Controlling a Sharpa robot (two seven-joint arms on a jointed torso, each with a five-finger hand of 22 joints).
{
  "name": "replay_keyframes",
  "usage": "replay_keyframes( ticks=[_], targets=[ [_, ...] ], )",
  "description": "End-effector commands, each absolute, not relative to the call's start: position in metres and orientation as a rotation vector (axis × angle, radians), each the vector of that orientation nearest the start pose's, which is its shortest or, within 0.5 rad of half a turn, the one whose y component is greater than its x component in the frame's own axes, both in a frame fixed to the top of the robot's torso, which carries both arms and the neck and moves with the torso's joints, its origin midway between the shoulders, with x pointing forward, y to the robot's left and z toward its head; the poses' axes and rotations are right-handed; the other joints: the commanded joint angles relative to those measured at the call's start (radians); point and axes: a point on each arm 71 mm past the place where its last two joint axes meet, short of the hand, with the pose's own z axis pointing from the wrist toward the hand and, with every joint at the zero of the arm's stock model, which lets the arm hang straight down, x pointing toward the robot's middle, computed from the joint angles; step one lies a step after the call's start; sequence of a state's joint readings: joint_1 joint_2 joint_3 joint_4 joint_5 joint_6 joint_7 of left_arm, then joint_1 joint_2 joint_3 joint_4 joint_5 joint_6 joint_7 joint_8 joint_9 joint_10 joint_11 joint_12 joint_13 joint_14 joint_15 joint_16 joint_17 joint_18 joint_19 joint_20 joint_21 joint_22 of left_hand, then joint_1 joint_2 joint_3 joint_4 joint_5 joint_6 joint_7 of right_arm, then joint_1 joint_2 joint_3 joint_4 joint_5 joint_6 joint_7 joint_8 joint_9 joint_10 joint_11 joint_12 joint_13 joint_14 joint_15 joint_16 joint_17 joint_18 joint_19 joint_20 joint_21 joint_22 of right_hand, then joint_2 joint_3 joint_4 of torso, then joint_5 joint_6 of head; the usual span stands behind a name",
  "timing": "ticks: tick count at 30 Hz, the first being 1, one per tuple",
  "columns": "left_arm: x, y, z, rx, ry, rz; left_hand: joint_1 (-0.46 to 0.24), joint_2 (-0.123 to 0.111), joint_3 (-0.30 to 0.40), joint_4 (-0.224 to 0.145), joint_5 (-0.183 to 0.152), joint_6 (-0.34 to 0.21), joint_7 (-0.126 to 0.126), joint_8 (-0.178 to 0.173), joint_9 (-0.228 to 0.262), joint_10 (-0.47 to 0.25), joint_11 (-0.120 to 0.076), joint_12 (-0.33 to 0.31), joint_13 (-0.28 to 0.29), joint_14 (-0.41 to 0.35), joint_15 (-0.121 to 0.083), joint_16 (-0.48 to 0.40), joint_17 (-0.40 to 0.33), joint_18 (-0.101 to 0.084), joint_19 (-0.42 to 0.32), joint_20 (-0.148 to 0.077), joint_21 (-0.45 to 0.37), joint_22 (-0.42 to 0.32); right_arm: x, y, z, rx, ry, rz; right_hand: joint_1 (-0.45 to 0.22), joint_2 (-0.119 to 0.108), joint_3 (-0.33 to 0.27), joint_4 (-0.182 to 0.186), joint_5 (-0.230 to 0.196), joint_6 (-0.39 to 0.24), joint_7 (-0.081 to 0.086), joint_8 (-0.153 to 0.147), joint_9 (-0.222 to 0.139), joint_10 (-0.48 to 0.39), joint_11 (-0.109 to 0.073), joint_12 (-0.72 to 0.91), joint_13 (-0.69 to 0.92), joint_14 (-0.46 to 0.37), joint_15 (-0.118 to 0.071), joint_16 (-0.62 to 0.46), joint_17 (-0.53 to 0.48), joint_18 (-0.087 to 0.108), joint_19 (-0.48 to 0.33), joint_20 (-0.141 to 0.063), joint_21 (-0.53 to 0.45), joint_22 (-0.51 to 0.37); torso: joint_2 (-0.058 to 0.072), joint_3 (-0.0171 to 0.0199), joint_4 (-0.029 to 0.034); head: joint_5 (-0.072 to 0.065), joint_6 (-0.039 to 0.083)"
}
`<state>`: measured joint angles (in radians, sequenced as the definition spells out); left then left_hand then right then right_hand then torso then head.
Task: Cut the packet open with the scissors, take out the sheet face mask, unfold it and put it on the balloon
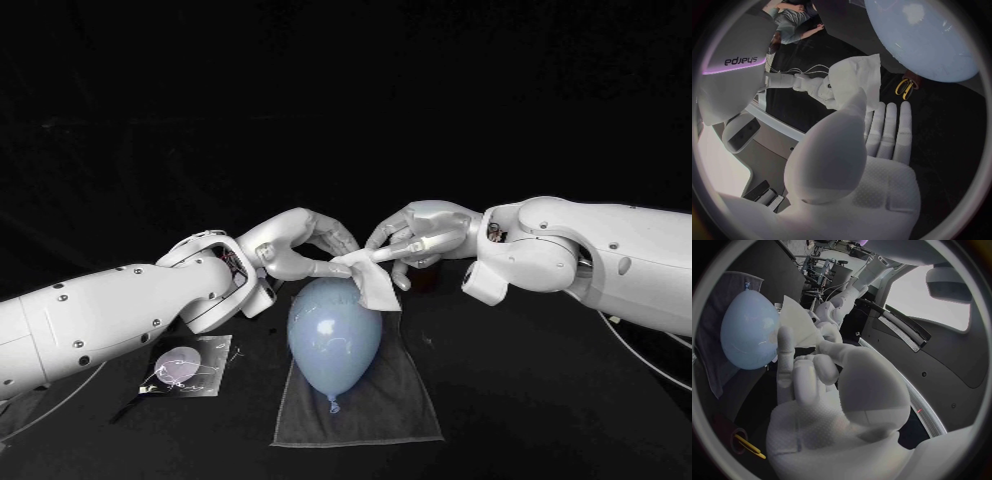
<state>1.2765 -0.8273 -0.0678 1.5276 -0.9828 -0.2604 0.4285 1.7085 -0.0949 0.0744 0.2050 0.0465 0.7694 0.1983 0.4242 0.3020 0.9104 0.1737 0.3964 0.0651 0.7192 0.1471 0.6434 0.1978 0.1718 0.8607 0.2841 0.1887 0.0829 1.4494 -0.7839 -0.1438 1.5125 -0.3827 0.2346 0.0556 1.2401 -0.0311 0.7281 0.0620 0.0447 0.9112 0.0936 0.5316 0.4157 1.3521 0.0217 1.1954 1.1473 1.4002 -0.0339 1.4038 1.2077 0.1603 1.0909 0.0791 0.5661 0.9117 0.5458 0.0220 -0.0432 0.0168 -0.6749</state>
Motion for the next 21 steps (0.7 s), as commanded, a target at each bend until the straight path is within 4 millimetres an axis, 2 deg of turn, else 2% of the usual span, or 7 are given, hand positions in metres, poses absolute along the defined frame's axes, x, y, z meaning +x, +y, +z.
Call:
replay_keyframes(
  ticks=[1,8,10,15,21],
  targets=[
    [0.478,0.172,-0.139,0.107,1.474,-1.301,0.016,0.0,0.017,0.008,0.002,0.022,0.016,0.012,-0.003,0.033,-0.009,-0.01,0.001,0.031,-0.008,0.009,0.009,0.012,0.023,-0.005,0.011,0.004,0.487,-0.153,-0.118,0.363,2.126,1.584,0.008,0.02,-0.004,-0.003,0.003,0.017,0.007,0.006,0.004,-0.003,0.002,-0.003,0.002,-0.004,0.002,-0.002,0.001,0.02,-0.007,-0.001,-0.006,0.001,0.0,0.0004,0.0001,0.001,-0.001],
    [0.479,0.175,-0.137,0.078,1.453,-1.304,0.044,0.008,0.076,0.031,0.002,0.061,0.004,0.037,-0.004,0.089,-0.024,-0.031,0.001,0.064,-0.021,0.003,0.017,0.011,0.047,-0.023,0.028,0.012,0.489,-0.154,-0.119,0.37,2.124,1.579,0.008,0.021,-0.004,-0.004,0.003,0.017,0.007,0.006,0.004,-0.003,0.002,-0.003,0.003,-0.004,0.002,-0.001,0.001,0.02,-0.007,-0.001,-0.006,0.001,0.0,0.0,0.0003,-0.001,0.0],
    [0.479,0.176,-0.137,0.059,1.448,-1.316,0.043,0.021,0.109,0.048,0.002,0.074,-0.001,0.047,-0.004,0.103,-0.028,-0.043,0.001,0.067,-0.023,-0.013,0.016,0.009,0.045,-0.027,0.032,0.015,0.49,-0.155,-0.119,0.37,2.124,1.573,0.008,0.021,-0.004,-0.004,0.003,0.017,0.007,0.006,0.004,-0.003,0.002,-0.003,0.003,-0.004,0.002,-0.001,0.001,0.02,-0.007,-0.001,-0.006,0.001,-0.001,0.0,0.0005,-0.001,0.001],
    [0.479,0.178,-0.136,0.013,1.444,-1.347,0.018,0.037,0.169,0.078,0.002,0.092,-0.01,0.072,0.003,0.125,-0.034,-0.066,0.002,0.075,-0.024,-0.053,0.012,0.007,0.037,-0.025,0.034,0.017,0.494,-0.156,-0.12,0.36,2.125,1.548,0.009,0.022,-0.004,-0.006,0.003,0.017,0.006,0.006,0.004,-0.003,0.002,-0.003,0.004,-0.004,0.002,-0.001,0.001,0.02,-0.007,-0.001,-0.006,0.001,-0.001,-0.0001,0.0008,-0.001,0.004],
    [0.478,0.177,-0.137,-0.011,1.473,-1.395,-0.028,0.055,0.219,0.081,0.001,0.107,-0.027,0.101,0.019,0.162,-0.046,-0.09,0.002,0.097,-0.03,-0.084,0.016,0.009,0.036,-0.022,0.036,0.018,0.498,-0.158,-0.123,0.35,2.123,1.515,0.009,0.022,-0.004,-0.006,0.003,0.017,0.006,0.006,0.004,-0.003,0.002,-0.003,0.004,-0.004,0.002,-0.001,0.001,0.02,-0.007,-0.001,-0.006,0.001,0.0,0.0001,0.0002,0.0,0.003]
  ],
)
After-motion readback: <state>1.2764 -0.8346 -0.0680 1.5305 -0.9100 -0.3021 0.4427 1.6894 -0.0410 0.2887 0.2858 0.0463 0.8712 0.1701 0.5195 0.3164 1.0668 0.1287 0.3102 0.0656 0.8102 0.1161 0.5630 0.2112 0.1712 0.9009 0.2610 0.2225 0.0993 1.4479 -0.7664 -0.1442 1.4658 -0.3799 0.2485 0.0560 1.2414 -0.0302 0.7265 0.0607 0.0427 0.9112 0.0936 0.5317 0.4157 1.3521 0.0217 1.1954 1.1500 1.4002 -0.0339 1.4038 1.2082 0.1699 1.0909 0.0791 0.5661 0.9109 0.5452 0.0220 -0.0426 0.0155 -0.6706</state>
